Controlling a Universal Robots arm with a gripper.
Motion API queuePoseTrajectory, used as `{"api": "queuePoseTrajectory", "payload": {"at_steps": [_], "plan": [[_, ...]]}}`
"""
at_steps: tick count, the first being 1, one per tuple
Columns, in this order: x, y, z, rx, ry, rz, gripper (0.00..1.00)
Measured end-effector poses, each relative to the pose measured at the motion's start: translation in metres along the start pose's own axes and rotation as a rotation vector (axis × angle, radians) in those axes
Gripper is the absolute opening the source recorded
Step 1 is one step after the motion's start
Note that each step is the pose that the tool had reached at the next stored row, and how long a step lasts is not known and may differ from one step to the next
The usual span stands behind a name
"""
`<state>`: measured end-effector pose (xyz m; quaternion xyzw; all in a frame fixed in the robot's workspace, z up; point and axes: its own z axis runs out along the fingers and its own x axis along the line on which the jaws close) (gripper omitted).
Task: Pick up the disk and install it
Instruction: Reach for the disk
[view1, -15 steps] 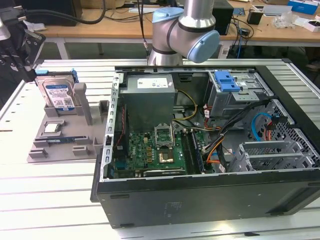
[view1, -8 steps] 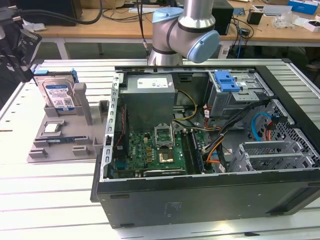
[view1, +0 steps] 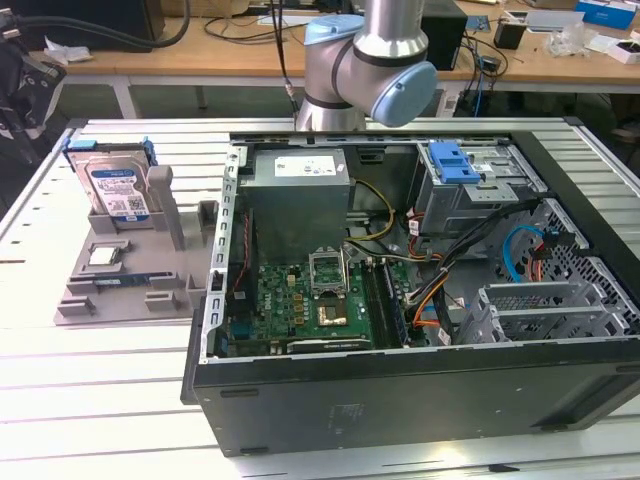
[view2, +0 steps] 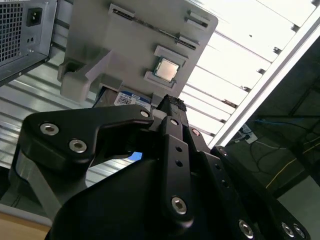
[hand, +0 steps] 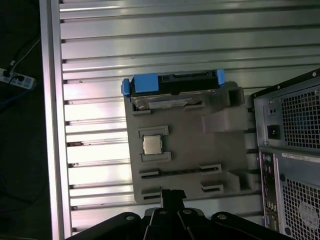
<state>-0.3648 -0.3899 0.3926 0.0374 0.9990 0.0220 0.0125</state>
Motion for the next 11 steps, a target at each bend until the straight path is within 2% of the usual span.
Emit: {"api": "queuePoseTrajectory", "payload": {"at_steps": [5,11], "plan": [[0.0056,0.0132,0.0012,0.0000,0.0000,0.000,0.11],[0.0079,0.0256,0.0020,0.0001,-0.0001,0.000,0.11]]}}
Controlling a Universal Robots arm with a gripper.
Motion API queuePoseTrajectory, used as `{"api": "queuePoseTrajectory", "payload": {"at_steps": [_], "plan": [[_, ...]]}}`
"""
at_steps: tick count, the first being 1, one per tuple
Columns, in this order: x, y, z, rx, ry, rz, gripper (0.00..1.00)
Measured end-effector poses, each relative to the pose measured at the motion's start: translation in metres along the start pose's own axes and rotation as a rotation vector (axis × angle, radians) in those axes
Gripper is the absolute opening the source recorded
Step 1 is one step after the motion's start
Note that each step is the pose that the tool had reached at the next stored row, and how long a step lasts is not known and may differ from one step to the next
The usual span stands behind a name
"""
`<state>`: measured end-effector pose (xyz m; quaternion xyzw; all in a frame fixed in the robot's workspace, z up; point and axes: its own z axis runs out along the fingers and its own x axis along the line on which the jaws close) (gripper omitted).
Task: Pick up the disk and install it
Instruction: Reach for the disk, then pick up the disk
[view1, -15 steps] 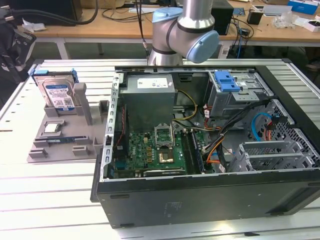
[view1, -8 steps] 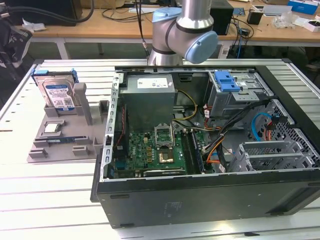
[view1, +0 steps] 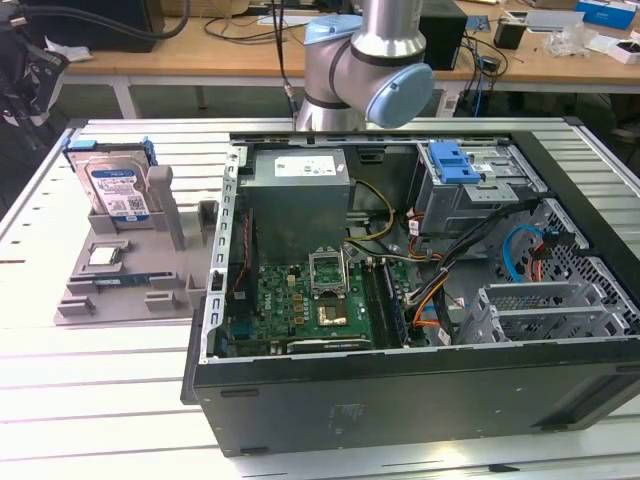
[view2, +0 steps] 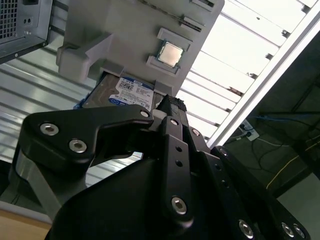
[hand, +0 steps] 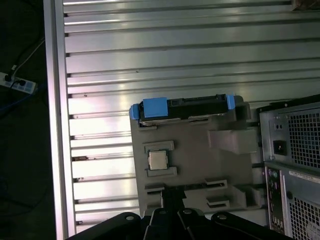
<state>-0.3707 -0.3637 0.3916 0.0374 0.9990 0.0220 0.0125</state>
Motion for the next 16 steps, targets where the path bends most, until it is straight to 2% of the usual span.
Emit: {"api": "queuePoseTrajectory", "payload": {"at_steps": [16], "plan": [[0.0003,0.0007,0.0000,-0.0001,0.0004,-0.007,0.11]]}}
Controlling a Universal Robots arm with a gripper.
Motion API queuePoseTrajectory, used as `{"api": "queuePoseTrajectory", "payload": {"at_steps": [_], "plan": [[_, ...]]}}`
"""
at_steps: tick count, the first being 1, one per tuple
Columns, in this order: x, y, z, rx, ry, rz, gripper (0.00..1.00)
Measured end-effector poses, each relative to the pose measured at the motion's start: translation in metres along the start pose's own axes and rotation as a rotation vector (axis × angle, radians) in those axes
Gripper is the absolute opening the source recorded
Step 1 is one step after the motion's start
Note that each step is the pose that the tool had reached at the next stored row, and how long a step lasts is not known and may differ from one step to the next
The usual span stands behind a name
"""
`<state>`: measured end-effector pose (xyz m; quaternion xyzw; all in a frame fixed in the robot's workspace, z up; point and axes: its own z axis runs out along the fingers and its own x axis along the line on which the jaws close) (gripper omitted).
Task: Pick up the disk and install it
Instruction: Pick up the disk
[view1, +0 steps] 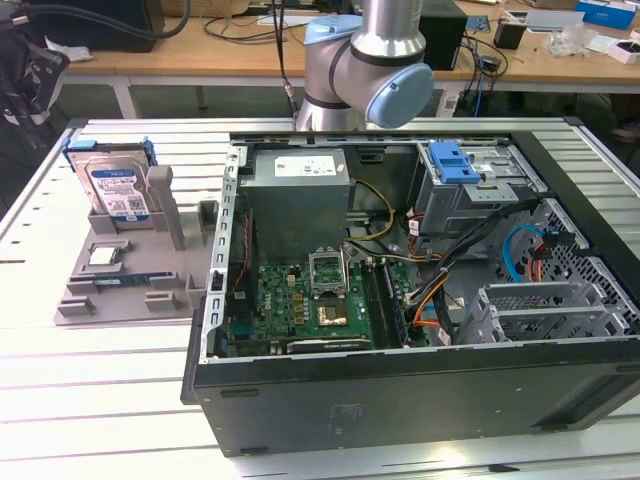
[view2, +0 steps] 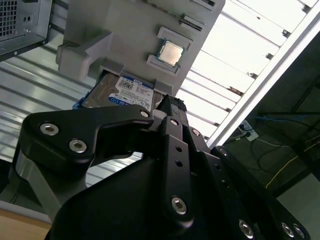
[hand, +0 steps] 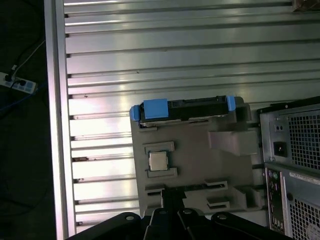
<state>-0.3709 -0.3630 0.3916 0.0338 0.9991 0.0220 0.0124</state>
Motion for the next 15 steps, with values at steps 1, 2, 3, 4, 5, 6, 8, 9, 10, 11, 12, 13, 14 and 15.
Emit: {"api": "queuePoseTrajectory", "payload": {"at_steps": [1,2,3,4,5,6,8,9,10,11,12,13,14,15], "plan": [[0.0000,0.0000,0.0000,-0.0009,0.0016,-0.036,0.11],[0.0000,0.0000,0.0000,-0.0016,0.0030,-0.067,0.11],[0.0000,0.0000,0.0000,-0.0020,0.0036,-0.082,0.11],[0.0000,0.0000,0.0000,-0.0023,0.0042,-0.096,0.11],[0.0000,0.0000,0.0000,-0.0026,0.0049,-0.108,0.11],[0.0000,0.0000,0.0000,-0.0030,0.0056,-0.124,0.11],[0.0000,0.0000,0.0000,-0.0036,0.0068,-0.152,0.11],[0.0000,0.0000,0.0000,-0.0043,0.0082,-0.184,0.11],[0.0000,0.0000,0.0000,-0.0049,0.0093,-0.206,0.11],[0.0000,0.0000,0.0000,-0.0054,0.0104,-0.231,0.11],[0.0000,0.0000,0.0000,-0.0061,0.0115,-0.257,0.11],[0.0000,0.0000,0.0000,-0.0065,0.0124,-0.277,0.11],[0.0000,0.0000,0.0000,-0.0069,0.0131,-0.292,0.11],[0.0000,0.0000,0.0000,-0.0071,0.0137,-0.304,0.11]]}}
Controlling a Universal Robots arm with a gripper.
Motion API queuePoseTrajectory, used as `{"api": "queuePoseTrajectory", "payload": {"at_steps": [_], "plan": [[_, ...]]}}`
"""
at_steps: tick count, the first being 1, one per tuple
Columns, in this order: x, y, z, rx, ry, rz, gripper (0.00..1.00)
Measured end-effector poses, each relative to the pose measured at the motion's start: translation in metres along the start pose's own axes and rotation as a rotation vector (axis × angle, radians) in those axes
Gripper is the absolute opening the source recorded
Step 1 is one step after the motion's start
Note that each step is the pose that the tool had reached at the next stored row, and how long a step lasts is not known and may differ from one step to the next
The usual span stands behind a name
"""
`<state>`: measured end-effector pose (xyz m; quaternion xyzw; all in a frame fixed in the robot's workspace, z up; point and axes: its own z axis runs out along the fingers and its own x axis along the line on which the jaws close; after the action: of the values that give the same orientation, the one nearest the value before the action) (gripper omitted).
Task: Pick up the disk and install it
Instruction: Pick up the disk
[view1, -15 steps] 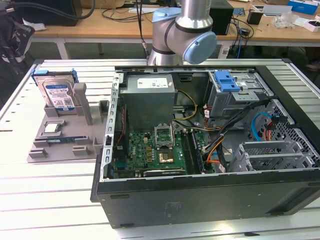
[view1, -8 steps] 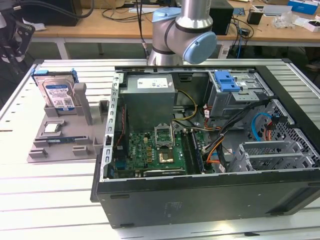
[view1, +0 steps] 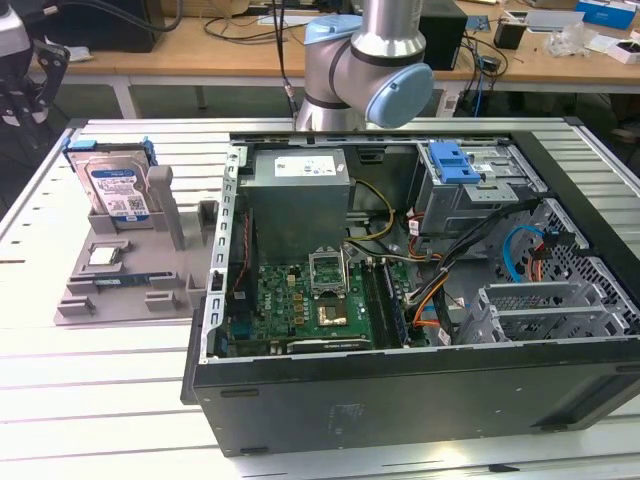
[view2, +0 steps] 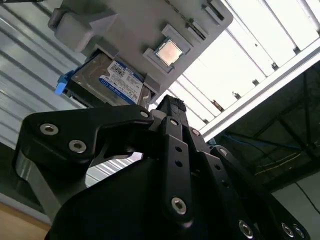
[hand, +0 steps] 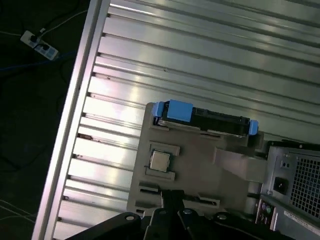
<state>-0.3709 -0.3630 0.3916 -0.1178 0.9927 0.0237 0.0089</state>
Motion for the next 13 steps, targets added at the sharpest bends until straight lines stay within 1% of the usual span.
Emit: {"api": "queuePoseTrajectory", "payload": {"at_steps": [4,6,8,13], "plan": [[0.0000,0.0000,0.0000,-0.0027,0.0053,-0.117,0.11],[0.0000,0.0000,0.0000,-0.0036,0.0069,-0.155,0.11],[0.0000,0.0000,0.0000,-0.0041,0.0079,-0.177,0.11],[0.0000,0.0000,0.0000,-0.0062,0.0120,-0.268,0.11]]}}
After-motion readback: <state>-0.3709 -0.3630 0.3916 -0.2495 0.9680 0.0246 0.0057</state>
